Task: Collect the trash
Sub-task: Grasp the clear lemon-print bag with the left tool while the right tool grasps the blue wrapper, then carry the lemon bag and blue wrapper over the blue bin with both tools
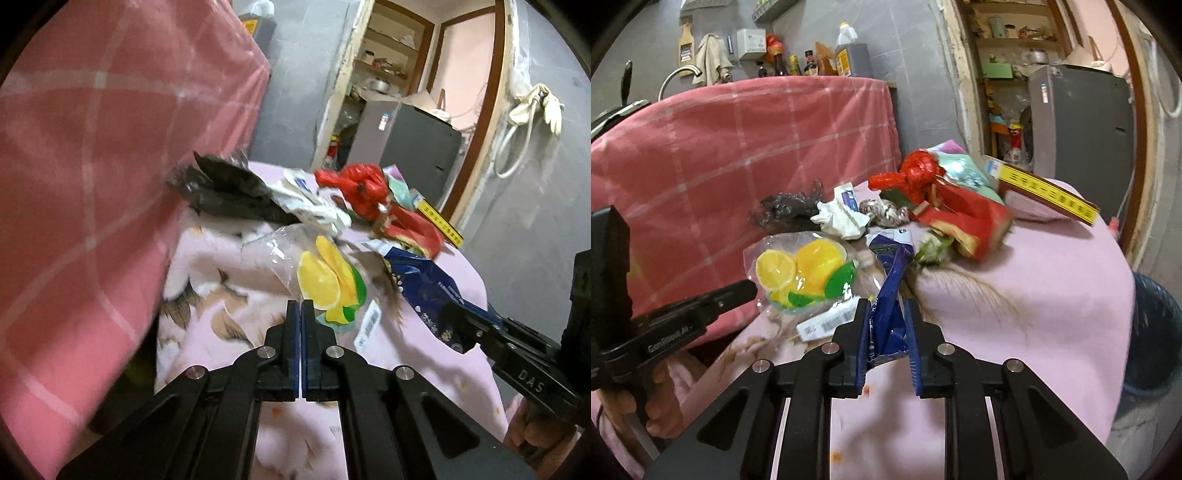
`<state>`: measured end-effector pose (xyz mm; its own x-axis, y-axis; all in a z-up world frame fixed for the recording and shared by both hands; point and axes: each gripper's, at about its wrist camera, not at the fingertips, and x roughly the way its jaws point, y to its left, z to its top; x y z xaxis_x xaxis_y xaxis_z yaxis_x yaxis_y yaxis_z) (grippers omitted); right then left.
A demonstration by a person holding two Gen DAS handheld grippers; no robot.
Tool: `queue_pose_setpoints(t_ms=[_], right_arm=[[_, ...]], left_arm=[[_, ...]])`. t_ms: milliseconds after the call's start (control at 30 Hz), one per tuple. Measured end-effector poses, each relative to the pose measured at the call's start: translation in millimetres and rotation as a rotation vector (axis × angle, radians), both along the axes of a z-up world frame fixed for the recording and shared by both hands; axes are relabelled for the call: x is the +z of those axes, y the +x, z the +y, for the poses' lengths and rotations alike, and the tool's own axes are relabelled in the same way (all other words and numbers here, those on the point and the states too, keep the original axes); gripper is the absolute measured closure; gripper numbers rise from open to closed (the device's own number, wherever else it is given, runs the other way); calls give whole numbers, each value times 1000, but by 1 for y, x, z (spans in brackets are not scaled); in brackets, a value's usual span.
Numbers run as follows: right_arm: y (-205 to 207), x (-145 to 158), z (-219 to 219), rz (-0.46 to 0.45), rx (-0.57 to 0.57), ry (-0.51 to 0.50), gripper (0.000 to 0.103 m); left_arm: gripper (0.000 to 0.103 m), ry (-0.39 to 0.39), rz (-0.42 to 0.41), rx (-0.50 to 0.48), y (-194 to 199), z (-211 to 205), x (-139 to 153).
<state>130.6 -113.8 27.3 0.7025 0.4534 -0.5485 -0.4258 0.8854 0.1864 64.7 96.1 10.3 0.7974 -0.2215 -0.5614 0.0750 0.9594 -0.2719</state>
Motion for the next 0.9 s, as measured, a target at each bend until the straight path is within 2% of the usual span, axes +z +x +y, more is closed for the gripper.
queue_pose_setpoints(t_ms=[267, 333, 400, 467, 767, 833, 867, 900], right_arm=[[-29, -17, -29, 38, -67, -28, 87], [-28, -24, -35, 57, -87, -25, 87], [-27, -27, -39, 72, -96, -19, 87], [-26, -29, -41, 75, -101, -21, 87], [-20, -30, -40, 82, -92, -19, 80], [-17, -28, -40, 79, -96, -13, 78], [-14, -27, -40, 81, -93, -11, 75], [-11, -28, -38, 87, -91, -14, 75]], left_arm=[[102, 28, 52, -62, -4, -27, -7], [95, 14, 71, -80, 1, -31, -9], [64, 2, 95, -80, 7, -31, -12], [56, -28, 86, -69, 8, -31, -12], [57, -65, 103, -66, 27, -25, -13], [67, -76, 101, -62, 29, -24, -13], [77, -79, 107, -64, 30, -24, -13], [82, -85, 114, -71, 32, -25, -14]])
